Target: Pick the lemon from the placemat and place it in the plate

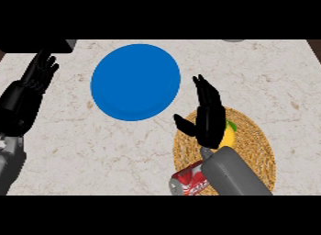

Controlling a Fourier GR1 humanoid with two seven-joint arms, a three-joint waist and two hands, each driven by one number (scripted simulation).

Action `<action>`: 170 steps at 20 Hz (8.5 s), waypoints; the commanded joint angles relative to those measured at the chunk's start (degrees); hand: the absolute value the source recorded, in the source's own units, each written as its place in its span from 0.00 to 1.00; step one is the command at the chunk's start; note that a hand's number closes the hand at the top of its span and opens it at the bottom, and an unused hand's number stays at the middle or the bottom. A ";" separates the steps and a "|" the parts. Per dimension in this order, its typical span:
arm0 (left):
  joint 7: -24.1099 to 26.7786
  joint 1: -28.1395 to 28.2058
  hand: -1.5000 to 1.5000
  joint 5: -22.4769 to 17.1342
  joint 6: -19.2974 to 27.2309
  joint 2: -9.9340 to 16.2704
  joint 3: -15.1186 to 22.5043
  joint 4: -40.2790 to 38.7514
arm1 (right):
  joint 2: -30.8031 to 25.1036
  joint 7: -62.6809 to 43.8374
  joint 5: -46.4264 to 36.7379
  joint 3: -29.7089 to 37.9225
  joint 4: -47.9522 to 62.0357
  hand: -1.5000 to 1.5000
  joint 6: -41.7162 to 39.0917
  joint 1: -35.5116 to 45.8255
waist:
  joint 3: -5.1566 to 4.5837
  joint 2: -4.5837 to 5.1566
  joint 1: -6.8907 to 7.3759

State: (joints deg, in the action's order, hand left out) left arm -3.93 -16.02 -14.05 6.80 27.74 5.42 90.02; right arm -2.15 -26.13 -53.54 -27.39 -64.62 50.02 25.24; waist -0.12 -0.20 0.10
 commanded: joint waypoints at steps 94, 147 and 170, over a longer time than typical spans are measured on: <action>-3.06 -2.55 0.50 6.63 -5.83 -7.27 -4.81 -0.41 | 2.13 -44.23 -14.00 -8.07 -43.93 1.00 -52.86 5.81 | 0.08 0.38 0.74; 0.00 -5.34 0.50 8.65 -8.66 -9.39 -6.52 -5.14 | 2.13 1.13 44.51 10.24 28.77 0.00 10.29 41.94 | 0.12 1.32 3.88; -1.04 0.45 0.50 11.29 -9.01 -10.16 -10.10 0.72 | -13.43 4.18 39.49 7.77 -21.61 0.00 -3.54 -3.17 | 0.11 0.06 -0.55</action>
State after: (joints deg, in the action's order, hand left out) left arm -6.68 -15.99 -4.06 -1.96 17.75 -4.18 91.37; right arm -12.83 -21.20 -12.50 -19.98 -78.65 48.83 28.19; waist 0.00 -0.20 -0.58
